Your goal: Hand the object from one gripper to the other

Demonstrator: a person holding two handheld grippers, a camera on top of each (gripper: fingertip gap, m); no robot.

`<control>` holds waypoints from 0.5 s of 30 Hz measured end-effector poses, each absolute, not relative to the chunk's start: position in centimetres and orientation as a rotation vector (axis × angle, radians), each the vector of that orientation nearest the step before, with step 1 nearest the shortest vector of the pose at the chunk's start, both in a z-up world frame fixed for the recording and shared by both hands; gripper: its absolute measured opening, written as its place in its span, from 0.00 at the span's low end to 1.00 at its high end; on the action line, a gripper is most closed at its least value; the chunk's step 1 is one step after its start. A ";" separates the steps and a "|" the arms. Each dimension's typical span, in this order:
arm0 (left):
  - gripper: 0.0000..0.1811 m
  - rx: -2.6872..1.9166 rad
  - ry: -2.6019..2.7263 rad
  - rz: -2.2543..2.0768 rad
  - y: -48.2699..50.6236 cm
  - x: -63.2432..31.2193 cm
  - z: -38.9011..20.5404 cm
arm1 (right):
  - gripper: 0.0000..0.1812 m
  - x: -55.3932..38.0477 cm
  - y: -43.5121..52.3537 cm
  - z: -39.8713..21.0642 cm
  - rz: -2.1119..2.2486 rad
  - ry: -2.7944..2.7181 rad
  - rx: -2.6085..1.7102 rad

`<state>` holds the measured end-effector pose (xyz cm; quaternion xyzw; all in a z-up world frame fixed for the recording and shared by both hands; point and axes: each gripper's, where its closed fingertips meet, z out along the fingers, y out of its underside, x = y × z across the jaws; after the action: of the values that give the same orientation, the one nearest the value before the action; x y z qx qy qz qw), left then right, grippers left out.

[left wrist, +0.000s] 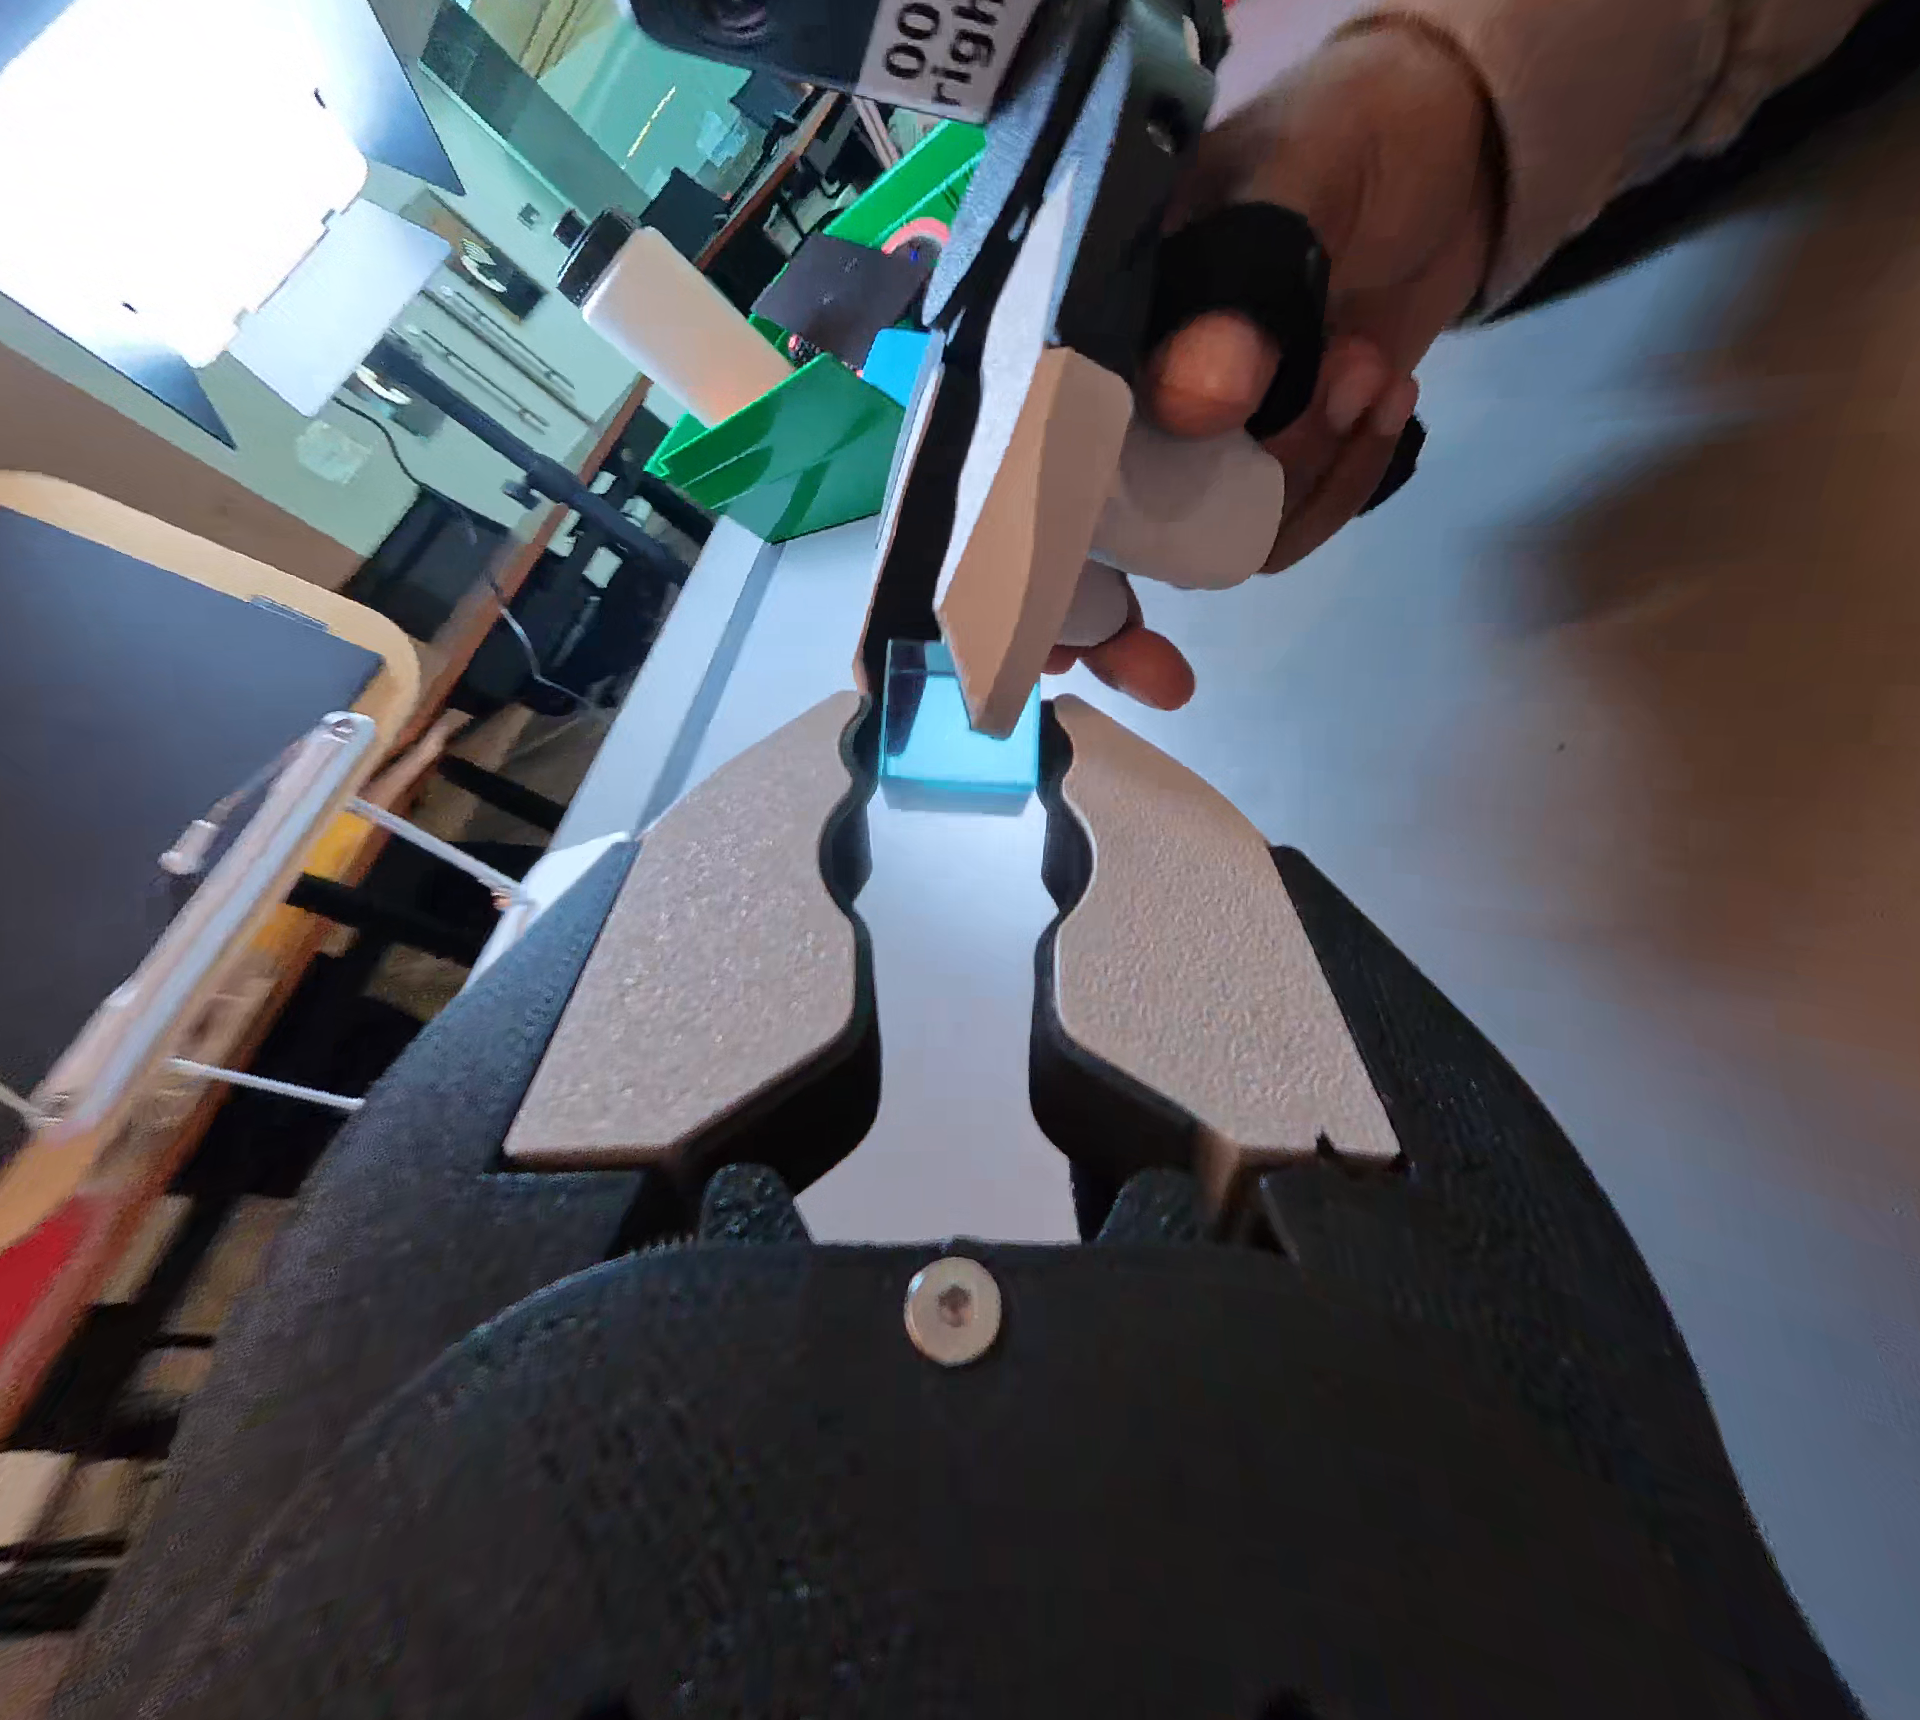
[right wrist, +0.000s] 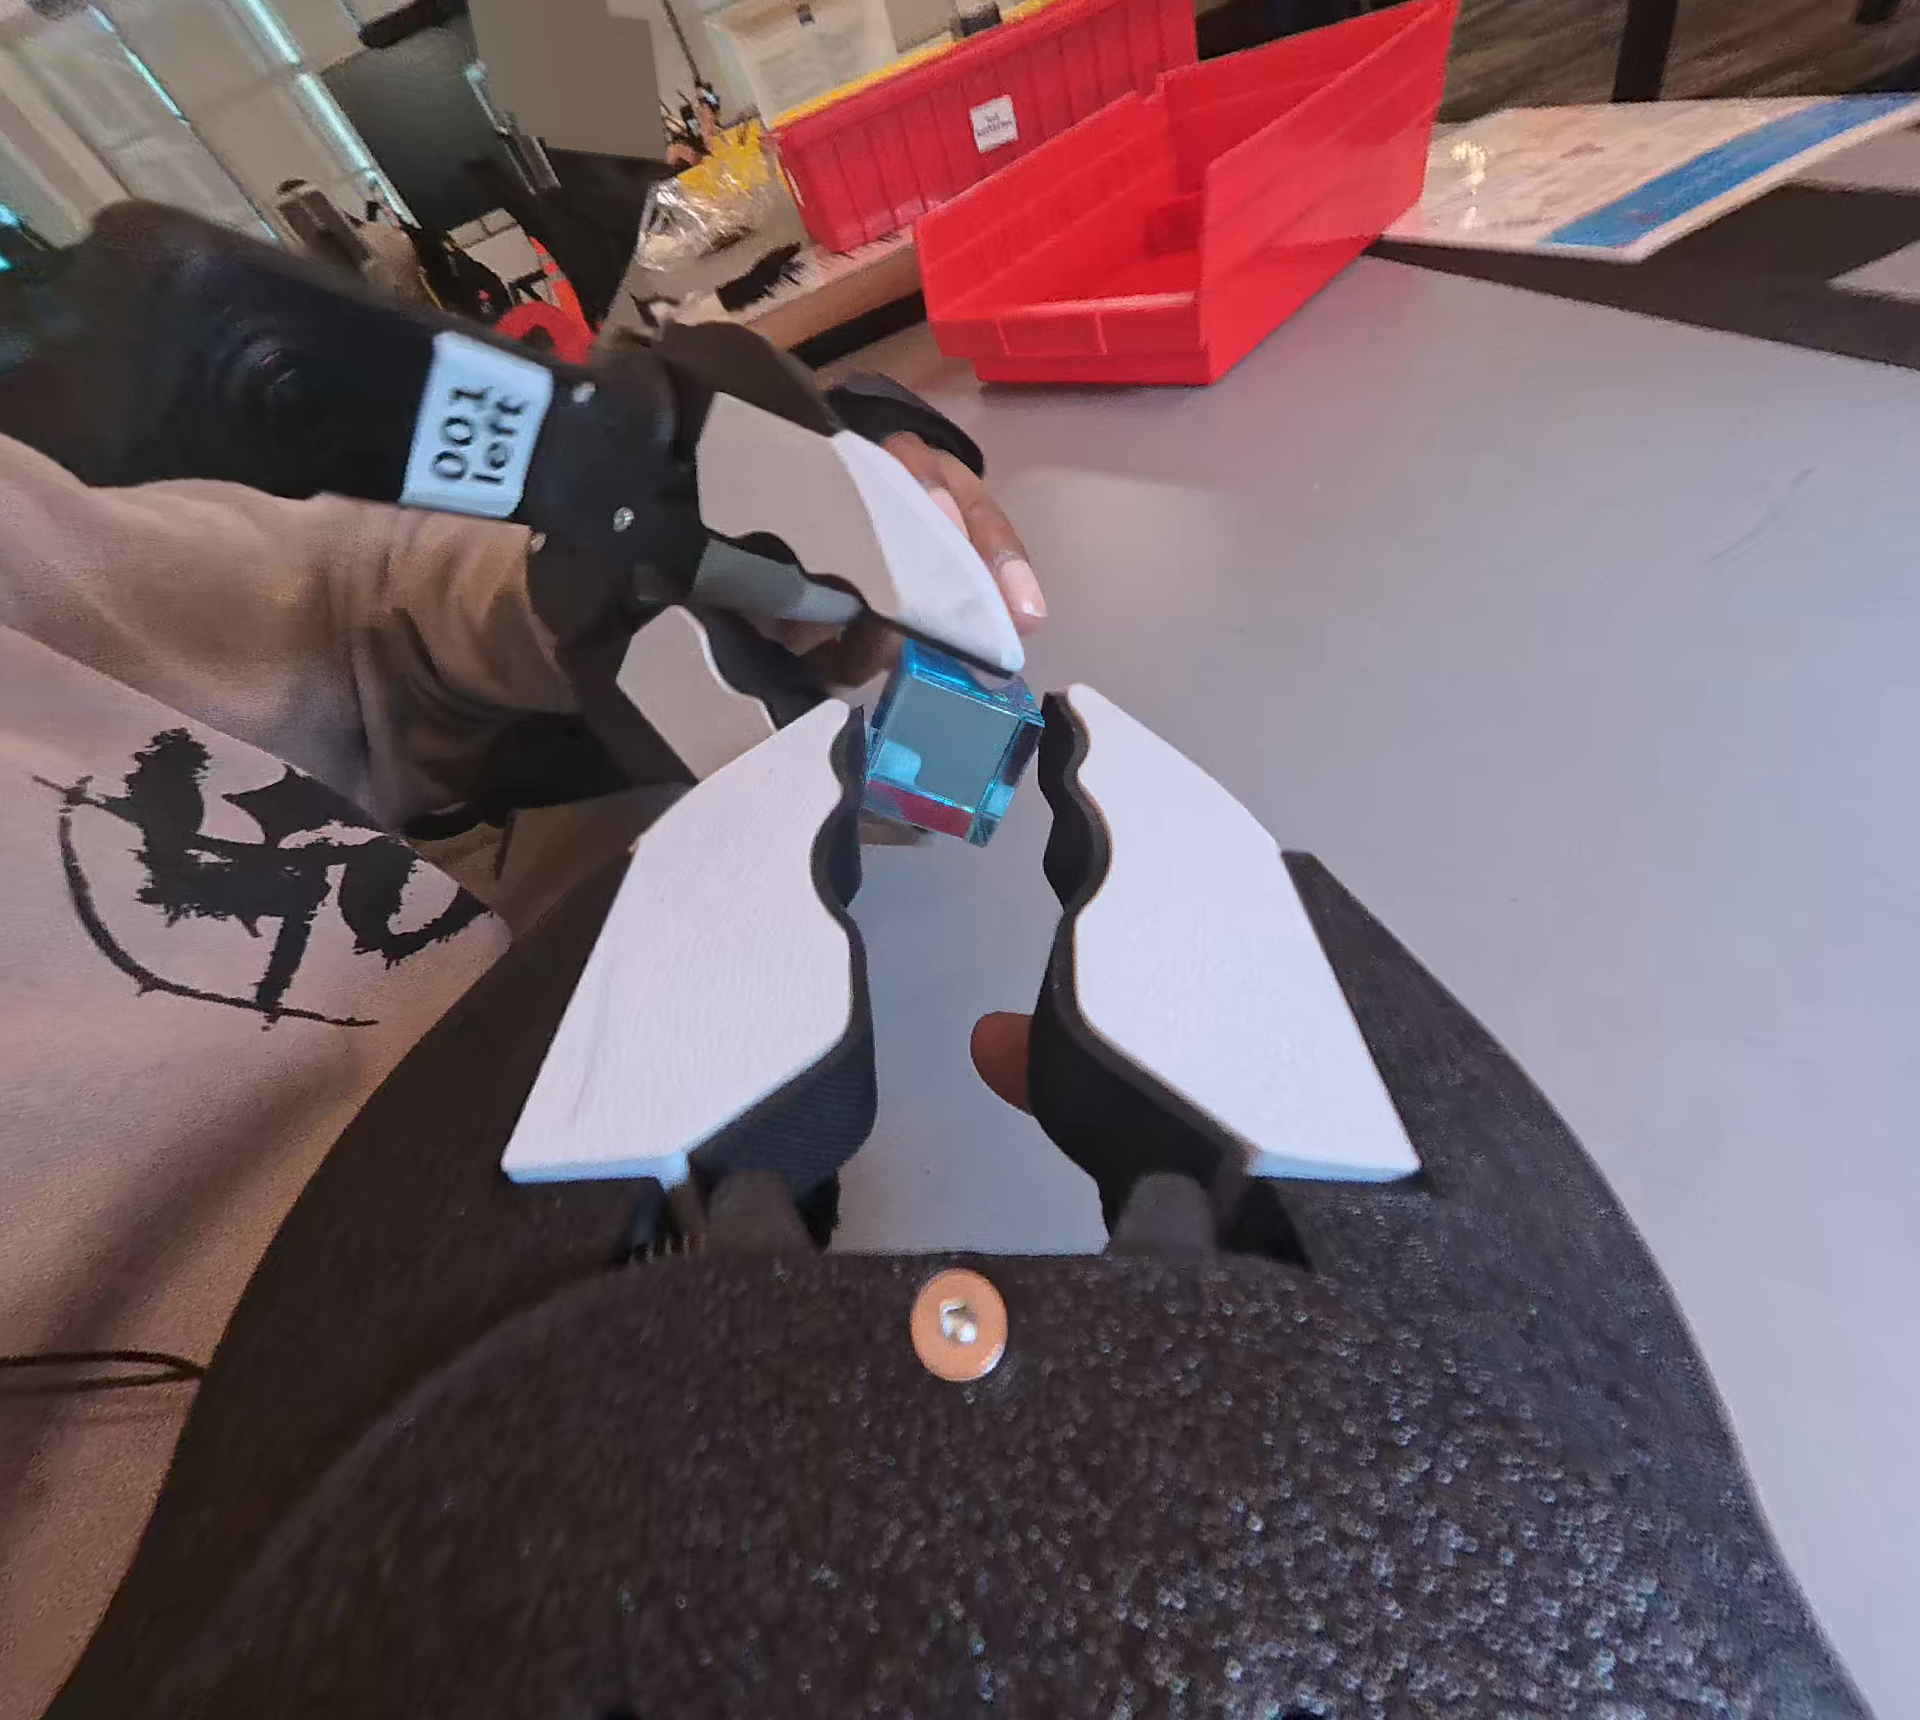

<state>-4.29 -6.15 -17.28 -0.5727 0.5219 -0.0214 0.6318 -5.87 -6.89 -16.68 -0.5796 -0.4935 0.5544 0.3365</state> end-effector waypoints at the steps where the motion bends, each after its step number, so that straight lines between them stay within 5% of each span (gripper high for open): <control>1: 0.17 -1.345 1.155 -0.144 -6.1 -4.4 -17.0 | 0.18 -5.6 -6.9 -16.0 1.452 -1.293 -1.451; 11: 0.22 -1.508 0.678 -1.780 -9.8 -3.6 -13.6 | 0.16 -4.0 -11.1 -12.1 0.880 -1.451 -0.657; 15: 0.21 -1.432 0.701 -2.084 -12.3 -2.8 -12.6 | 0.16 -3.7 -12.5 -12.1 0.788 -1.502 -0.550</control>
<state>-2.78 -12.27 -12.55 -0.5276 0.2581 -0.7678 0.2558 -3.74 -12.46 -12.07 -0.2398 -0.6553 0.3439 0.6283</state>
